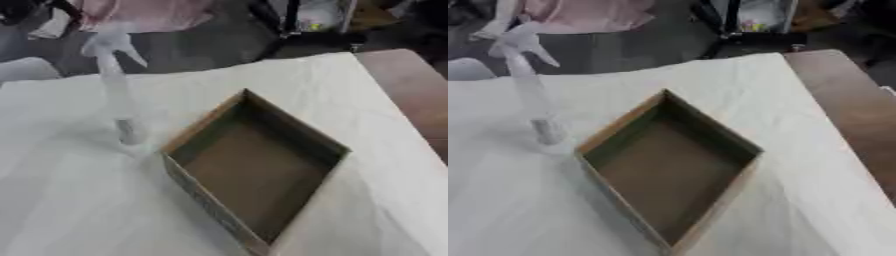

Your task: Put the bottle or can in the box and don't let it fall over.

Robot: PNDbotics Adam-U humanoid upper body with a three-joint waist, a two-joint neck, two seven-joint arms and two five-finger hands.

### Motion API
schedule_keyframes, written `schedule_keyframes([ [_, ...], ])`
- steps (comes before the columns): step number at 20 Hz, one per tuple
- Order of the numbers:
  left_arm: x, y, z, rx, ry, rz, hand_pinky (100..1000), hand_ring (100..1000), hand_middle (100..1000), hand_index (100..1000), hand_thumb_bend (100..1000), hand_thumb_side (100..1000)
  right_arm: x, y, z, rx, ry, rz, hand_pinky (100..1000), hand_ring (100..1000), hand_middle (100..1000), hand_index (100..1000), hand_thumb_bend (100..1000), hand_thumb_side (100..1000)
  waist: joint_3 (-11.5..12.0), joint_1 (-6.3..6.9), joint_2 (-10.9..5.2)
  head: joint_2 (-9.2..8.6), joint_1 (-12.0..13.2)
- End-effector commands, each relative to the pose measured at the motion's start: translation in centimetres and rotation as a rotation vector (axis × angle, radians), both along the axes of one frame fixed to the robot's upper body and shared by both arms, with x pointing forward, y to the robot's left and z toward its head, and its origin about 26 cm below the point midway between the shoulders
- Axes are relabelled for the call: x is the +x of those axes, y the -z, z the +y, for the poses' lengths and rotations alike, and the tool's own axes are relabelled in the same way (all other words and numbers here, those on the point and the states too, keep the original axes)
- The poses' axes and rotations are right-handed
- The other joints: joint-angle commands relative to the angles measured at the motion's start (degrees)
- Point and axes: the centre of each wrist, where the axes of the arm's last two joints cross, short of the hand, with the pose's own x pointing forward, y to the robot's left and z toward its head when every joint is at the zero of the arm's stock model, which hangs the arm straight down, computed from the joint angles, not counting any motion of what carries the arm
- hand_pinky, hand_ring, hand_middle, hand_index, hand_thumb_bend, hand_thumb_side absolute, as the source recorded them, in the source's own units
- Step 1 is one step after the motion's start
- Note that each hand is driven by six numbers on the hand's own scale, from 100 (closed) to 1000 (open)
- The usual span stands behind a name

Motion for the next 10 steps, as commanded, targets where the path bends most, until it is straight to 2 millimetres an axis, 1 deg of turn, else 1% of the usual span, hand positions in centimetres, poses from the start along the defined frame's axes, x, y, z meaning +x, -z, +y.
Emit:
schedule_keyframes([
  [1,-0.67,-1.54,-0.02,0.012,-0.004,-0.058,1000,813,1000,1000,704,988,-0.02,-0.8,-0.06,-0.028,-0.003,-0.018,1000,1000,1000,980,100,459,-0.17,-0.2,-0.75,-1.26,0.11],
  [3,-0.55,-1.43,-0.01,0.011,-0.011,-0.072,1000,817,1000,1000,665,978,0.04,-0.88,0.01,-0.029,-0.008,-0.021,1000,1000,1000,980,100,456,-0.37,-0.2,-0.66,-1.99,0.38],
  [4,-0.48,-1.35,-0.01,0.013,-0.016,-0.079,1000,819,1000,1000,612,957,0.06,-0.91,0.04,-0.029,-0.01,-0.022,1000,1000,1000,979,100,455,-0.49,-0.2,-0.62,-2.31,0.46],
  [6,-0.31,-1.17,-0.04,0.022,-0.026,-0.092,1000,812,1000,1000,443,874,0.1,-0.92,0.08,-0.029,-0.013,-0.022,1000,1000,1000,979,100,456,-0.69,-0.21,-0.53,-2.85,0.48],
  [7,-0.23,-1.09,-0.06,0.026,-0.028,-0.095,1000,809,1000,1000,376,832,0.11,-0.9,0.08,-0.029,-0.014,-0.021,1000,1000,1000,980,100,457,-0.77,-0.2,-0.5,-3.03,0.46],
  [8,-0.15,-1.03,-0.07,0.03,-0.028,-0.096,1000,808,1000,1000,348,784,0.13,-0.88,0.08,-0.029,-0.015,-0.021,1000,1000,1000,980,100,457,-0.83,-0.19,-0.46,-3.15,0.44],
  [9,-0.09,-0.99,-0.09,0.035,-0.027,-0.097,1000,803,1000,1000,326,699,0.14,-0.87,0.08,-0.029,-0.015,-0.02,1000,1000,1000,980,100,457,-0.87,-0.18,-0.44,-3.21,0.42],
  [10,-0.06,-0.99,-0.12,0.038,-0.025,-0.097,1000,796,1000,1000,325,646,0.15,-0.87,0.09,-0.03,-0.016,-0.02,1000,1000,1000,980,100,458,-0.9,-0.17,-0.42,-3.21,0.4],
])
